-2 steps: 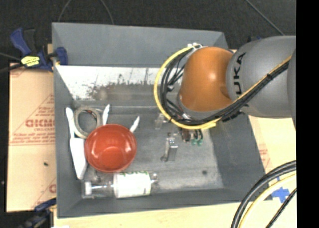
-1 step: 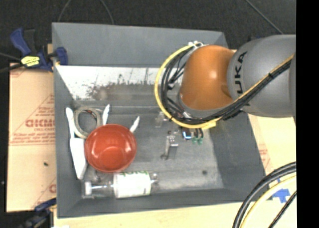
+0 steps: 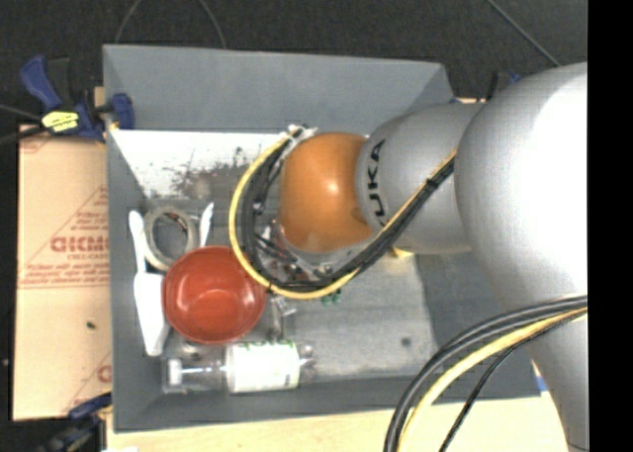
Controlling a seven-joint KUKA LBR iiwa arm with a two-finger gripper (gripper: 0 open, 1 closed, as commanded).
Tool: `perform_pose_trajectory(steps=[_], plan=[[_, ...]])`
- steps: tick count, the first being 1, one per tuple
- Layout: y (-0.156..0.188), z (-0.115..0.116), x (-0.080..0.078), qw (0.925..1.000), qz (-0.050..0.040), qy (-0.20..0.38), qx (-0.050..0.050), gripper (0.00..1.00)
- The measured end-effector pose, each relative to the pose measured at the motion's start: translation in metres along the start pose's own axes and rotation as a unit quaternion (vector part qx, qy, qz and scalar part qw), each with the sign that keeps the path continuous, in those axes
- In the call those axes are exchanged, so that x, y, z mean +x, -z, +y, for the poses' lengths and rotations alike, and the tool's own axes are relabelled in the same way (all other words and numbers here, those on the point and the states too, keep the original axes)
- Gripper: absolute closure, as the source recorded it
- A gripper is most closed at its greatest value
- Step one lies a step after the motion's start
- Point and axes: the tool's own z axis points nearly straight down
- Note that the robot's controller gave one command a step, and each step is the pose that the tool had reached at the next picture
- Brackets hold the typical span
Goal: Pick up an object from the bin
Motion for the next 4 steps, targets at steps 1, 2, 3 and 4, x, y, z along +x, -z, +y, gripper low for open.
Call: perform_pose_trajectory(steps=[1, 2, 3, 4], plan=[[0.056, 0.027, -0.014, 0.9989, 0.0009, 0.048, 0.002, 0.00], [0.029, 0.042, -0.021, 0.9541, -0.0009, 0.300, 0.001, 0.00], [-0.001, 0.027, -0.024, 0.9712, 0.0011, 0.238, 0.001, 0.00], [0.000, 0.077, -0.015, 0.8726, -0.0015, 0.488, 0.004, 1.00]])
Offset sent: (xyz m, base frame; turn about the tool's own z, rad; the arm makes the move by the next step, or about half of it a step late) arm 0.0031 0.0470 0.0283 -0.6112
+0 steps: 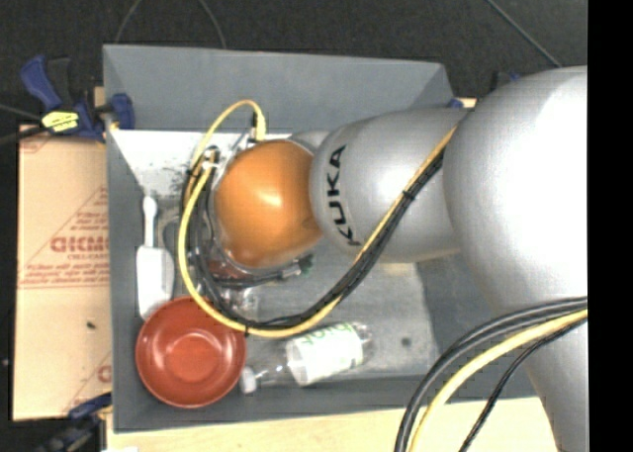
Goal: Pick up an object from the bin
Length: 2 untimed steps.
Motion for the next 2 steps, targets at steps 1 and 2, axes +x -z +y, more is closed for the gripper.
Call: perform_pose_trajectory(steps=[1, 2], plan=[[-0.0001, 0.0000, 0.0002, 1.0000, 0.0001, -0.001, 0.000, 1.00], [0.0021, -0.0006, 0.0008, 1.0000, -0.0004, -0.003, 0.000, 1.00]])
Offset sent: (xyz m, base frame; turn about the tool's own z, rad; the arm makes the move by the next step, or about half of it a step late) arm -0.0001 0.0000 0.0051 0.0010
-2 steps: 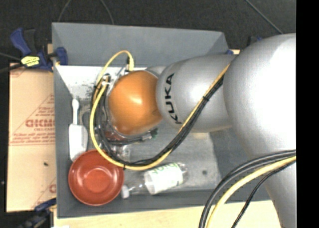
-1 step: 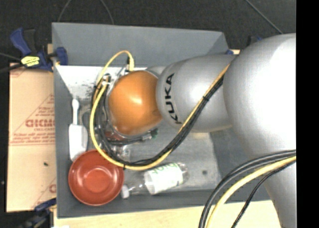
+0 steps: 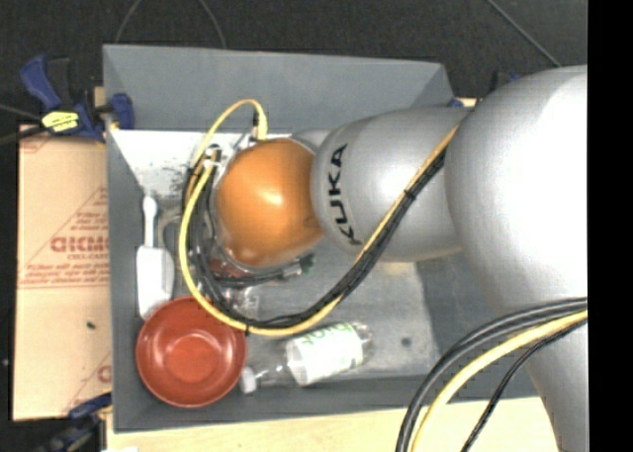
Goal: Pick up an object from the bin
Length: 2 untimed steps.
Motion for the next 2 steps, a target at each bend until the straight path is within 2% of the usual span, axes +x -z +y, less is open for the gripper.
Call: perform_pose_trajectory(steps=[2], plan=[[0.024, -0.001, 0.001, 1.0000, -0.0003, -0.003, 0.000, 1.00]])
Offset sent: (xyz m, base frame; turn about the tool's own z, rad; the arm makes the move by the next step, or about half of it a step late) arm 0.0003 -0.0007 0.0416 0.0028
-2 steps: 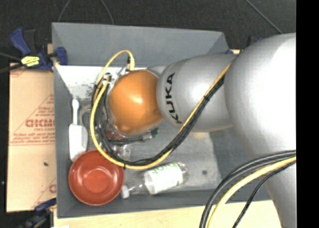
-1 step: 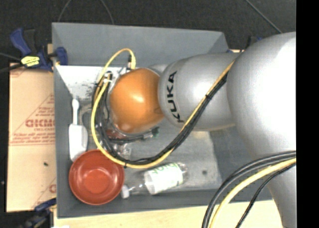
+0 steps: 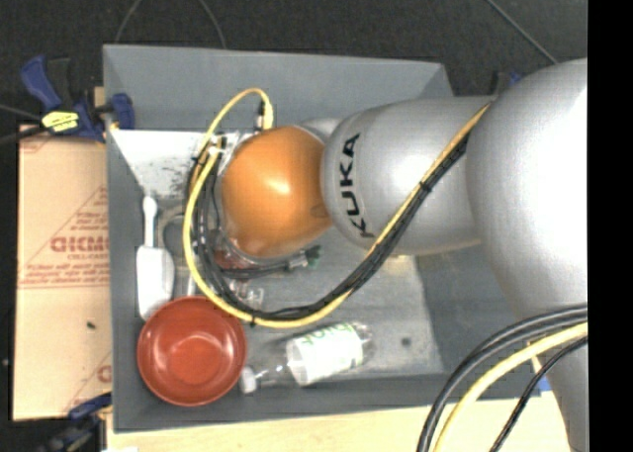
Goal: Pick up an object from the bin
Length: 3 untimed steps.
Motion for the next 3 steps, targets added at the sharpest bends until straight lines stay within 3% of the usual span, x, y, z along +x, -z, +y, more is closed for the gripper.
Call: perform_pose_trajectory(steps=[3], plan=[[0.047, -0.004, 0.001, 1.0000, -0.0010, -0.004, 0.004, 1.00]])
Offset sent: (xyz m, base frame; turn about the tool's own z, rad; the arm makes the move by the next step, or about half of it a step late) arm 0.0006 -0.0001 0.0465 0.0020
